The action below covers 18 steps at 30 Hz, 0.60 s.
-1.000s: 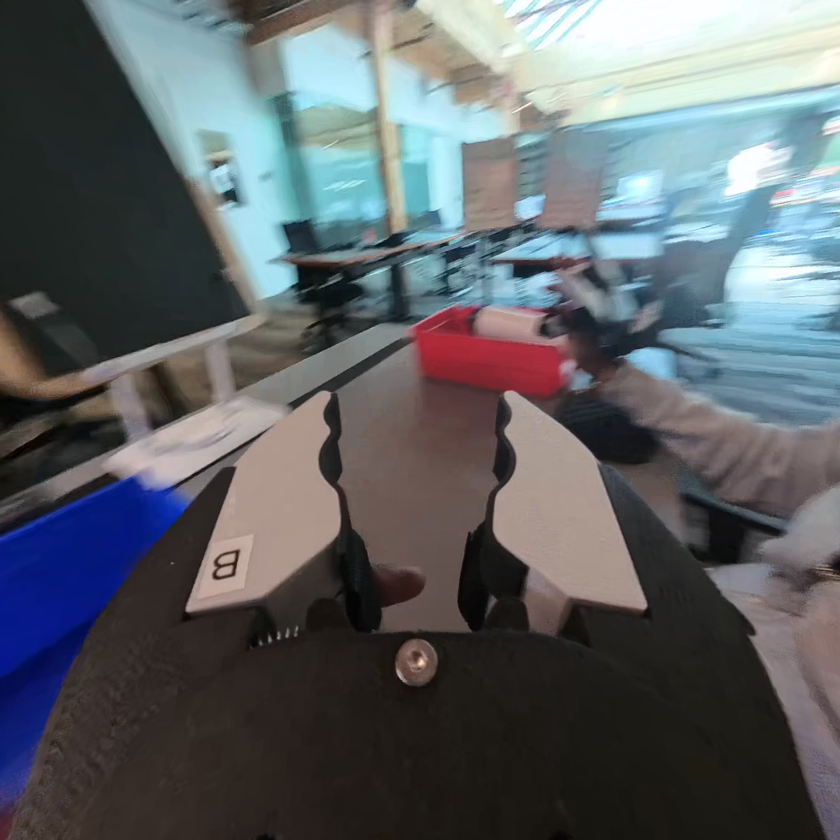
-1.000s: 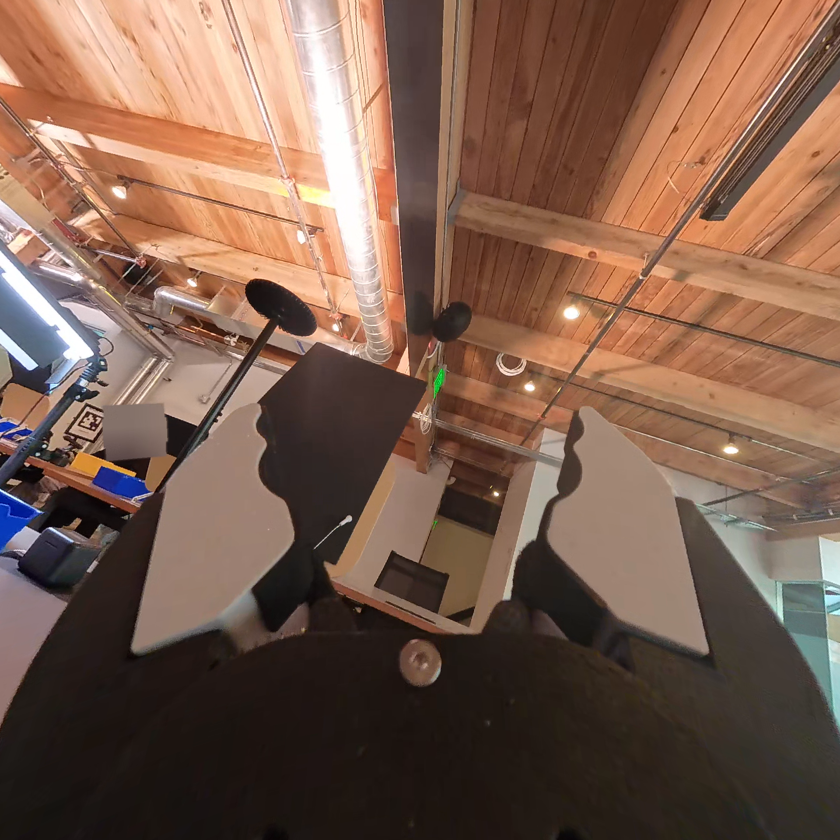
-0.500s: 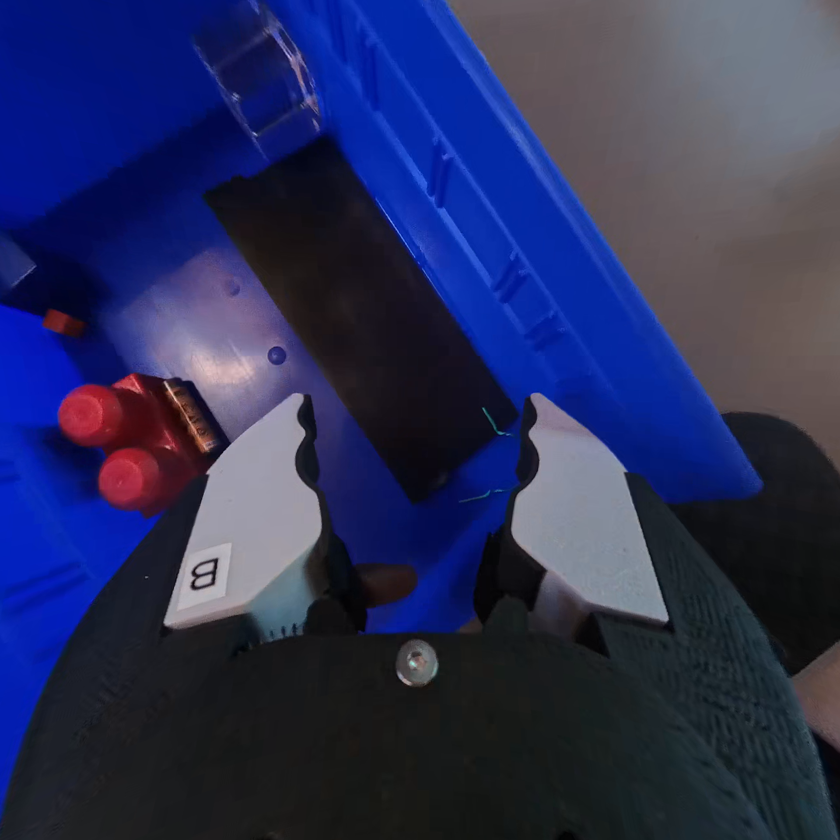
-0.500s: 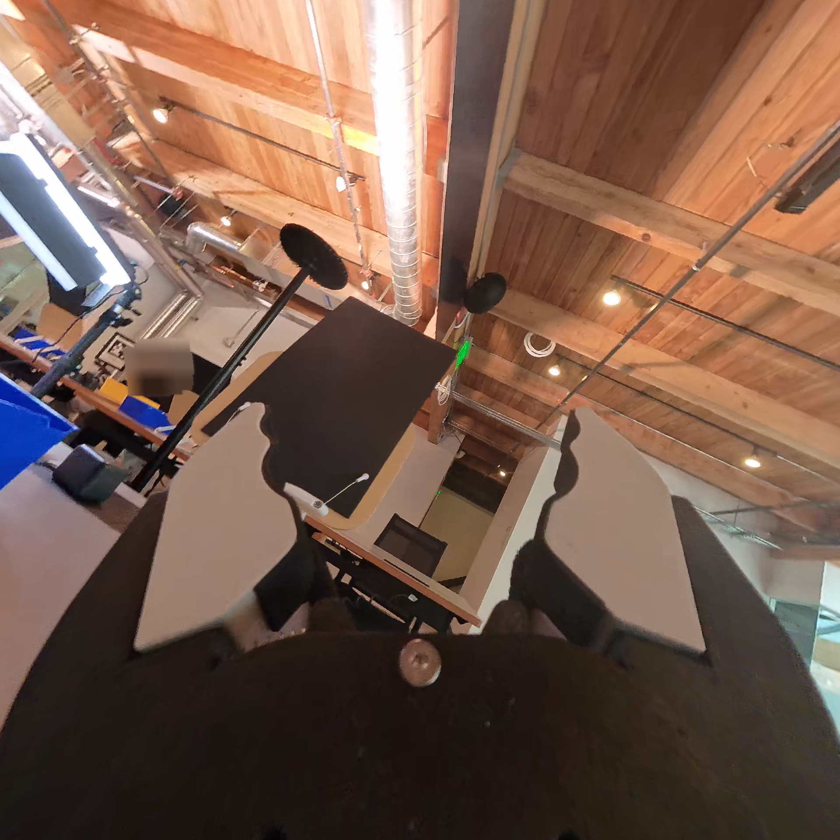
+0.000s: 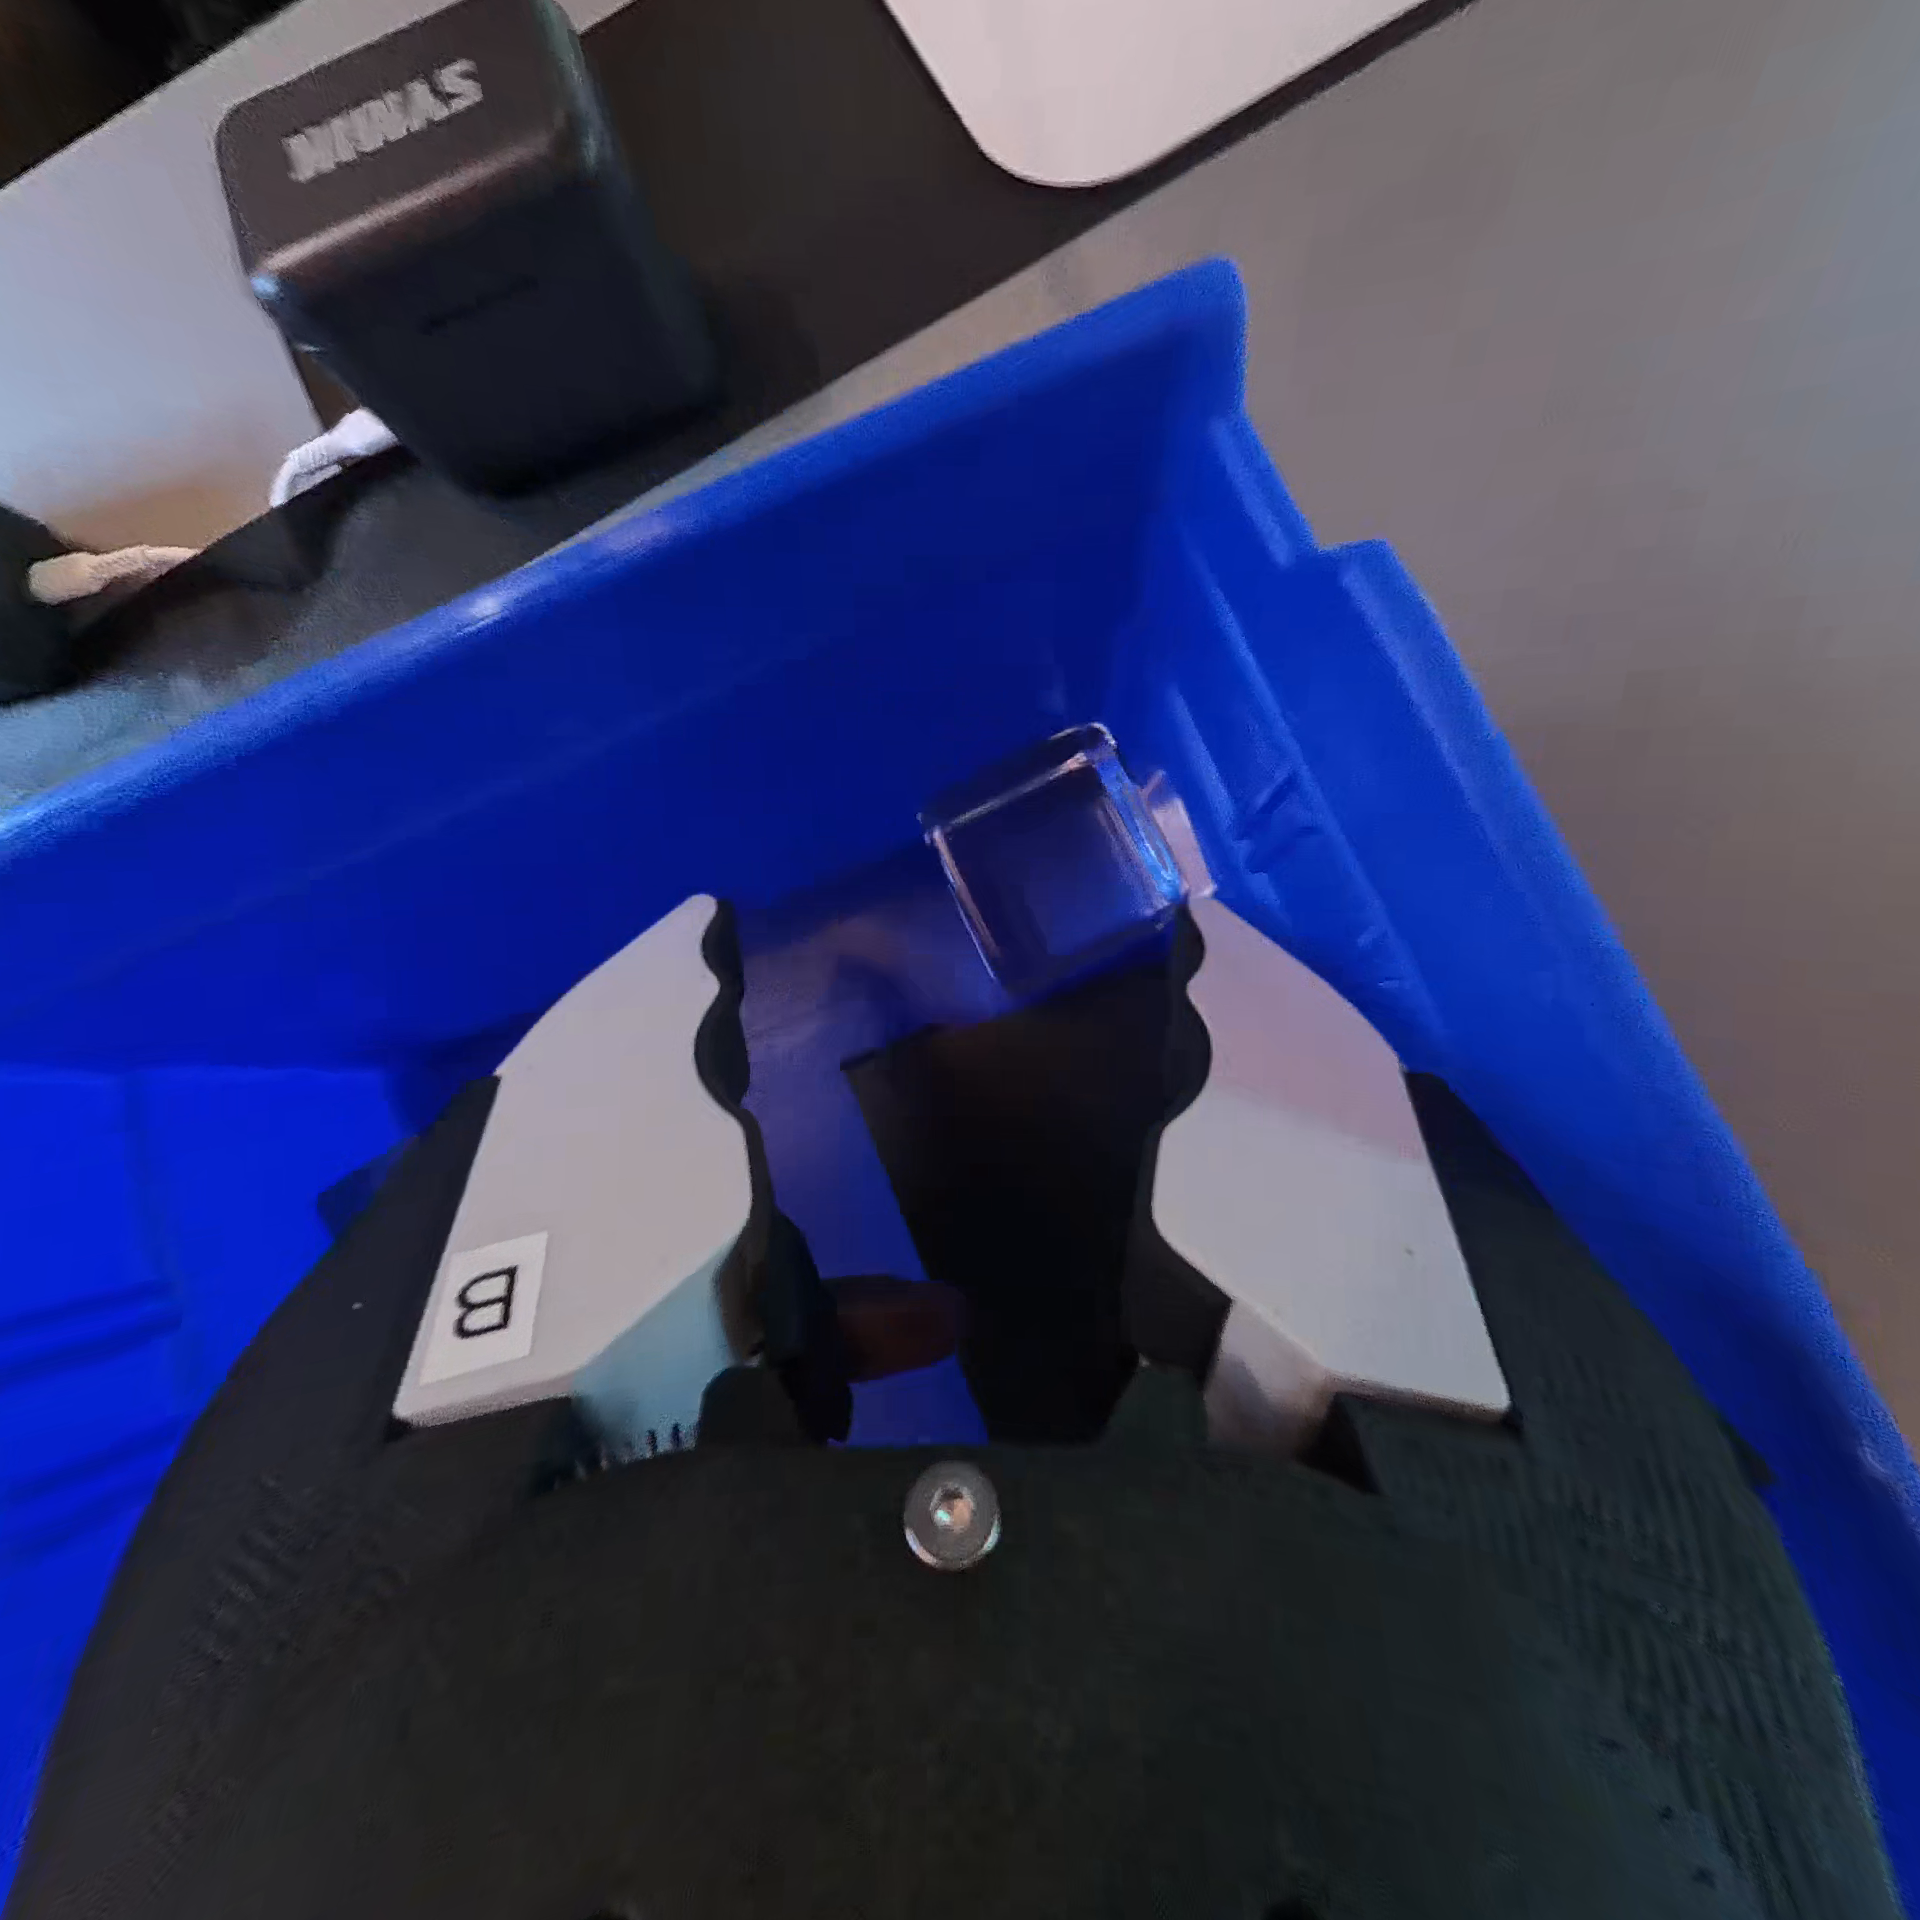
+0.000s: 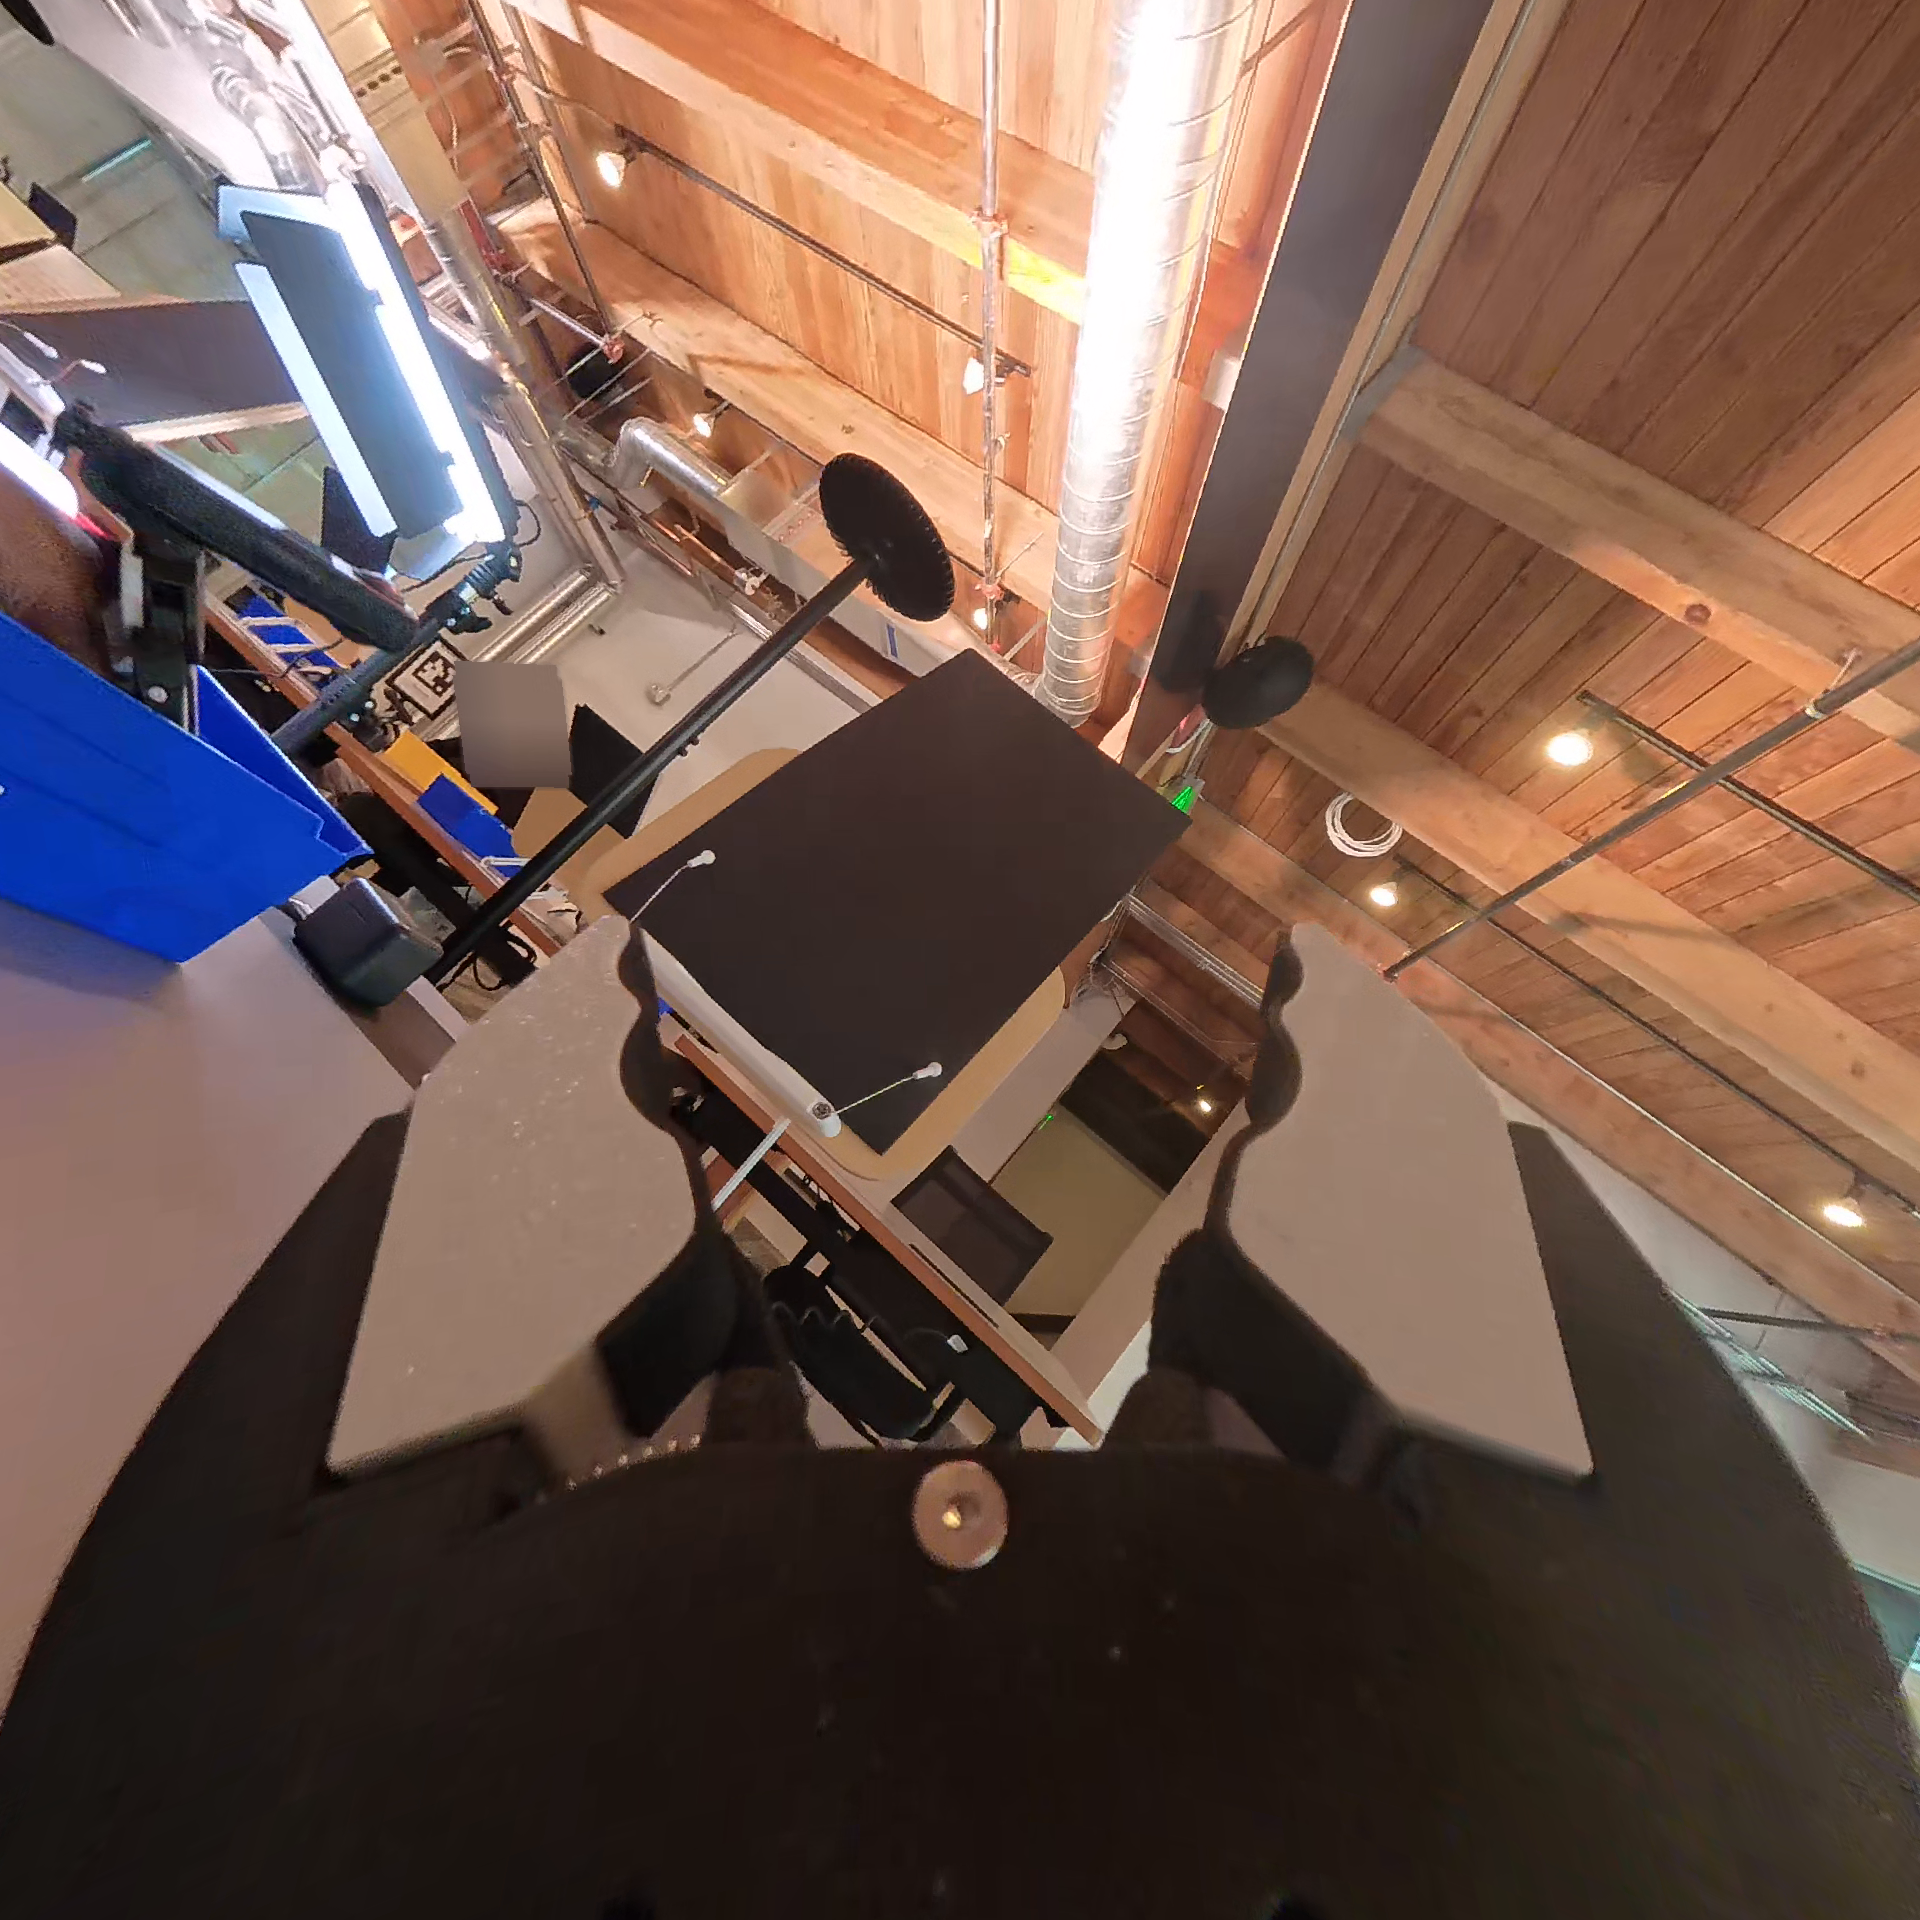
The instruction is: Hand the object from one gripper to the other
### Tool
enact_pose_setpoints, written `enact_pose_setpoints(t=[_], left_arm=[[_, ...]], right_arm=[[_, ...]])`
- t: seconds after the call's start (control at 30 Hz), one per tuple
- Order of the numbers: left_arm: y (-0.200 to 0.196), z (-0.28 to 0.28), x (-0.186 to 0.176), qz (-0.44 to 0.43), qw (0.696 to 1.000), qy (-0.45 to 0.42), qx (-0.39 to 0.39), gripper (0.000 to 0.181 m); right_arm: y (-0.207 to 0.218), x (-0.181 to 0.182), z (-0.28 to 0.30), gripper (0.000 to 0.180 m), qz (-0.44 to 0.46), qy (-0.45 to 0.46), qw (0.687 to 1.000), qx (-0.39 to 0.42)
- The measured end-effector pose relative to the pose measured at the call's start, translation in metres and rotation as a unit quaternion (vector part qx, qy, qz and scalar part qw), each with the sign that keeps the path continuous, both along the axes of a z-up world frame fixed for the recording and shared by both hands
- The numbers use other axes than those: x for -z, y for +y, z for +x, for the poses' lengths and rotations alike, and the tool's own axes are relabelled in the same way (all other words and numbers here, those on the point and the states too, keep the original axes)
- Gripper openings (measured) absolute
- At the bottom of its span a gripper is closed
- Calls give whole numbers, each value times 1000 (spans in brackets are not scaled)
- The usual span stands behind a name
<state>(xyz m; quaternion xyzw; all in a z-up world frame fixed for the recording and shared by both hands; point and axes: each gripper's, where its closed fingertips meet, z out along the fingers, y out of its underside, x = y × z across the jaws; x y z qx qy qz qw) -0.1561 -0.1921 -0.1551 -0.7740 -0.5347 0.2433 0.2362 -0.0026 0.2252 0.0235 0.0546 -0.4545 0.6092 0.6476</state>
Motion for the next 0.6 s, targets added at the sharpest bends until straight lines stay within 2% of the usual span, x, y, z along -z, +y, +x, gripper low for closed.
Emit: enact_pose_setpoints(t=[0.13, 0.2, 0.3, 0.4, 0.53, 0.6], left_arm=[[6, -6, 3, 35, 999, -6, 4, 75], [7, 8, 16, 25, 997, -62, 28, 74], [7, 43, 31, 34, 985, -161, 51, 85], [6, 58, 32, 45, 981, -181, 52, 96], [1, 67, 38, -8, 979, -199, 50, 105], [3, 69, 37, -7, 978, -206, 39, 99]], right_arm=[[3, -2, 1, 107, -6, 2, 1000, 1], [5, -4, 3, 106, -9, 6, 1000, 3], [6, -4, 3, 103, -10, 7, 1000, 7], [5, -3, 2, 102, -2, 6, 1000, 13], [1, 0, 1, 101, 15, 11, 999, 26], [1, 1, 2, 100, 21, 14, 999, 31]])
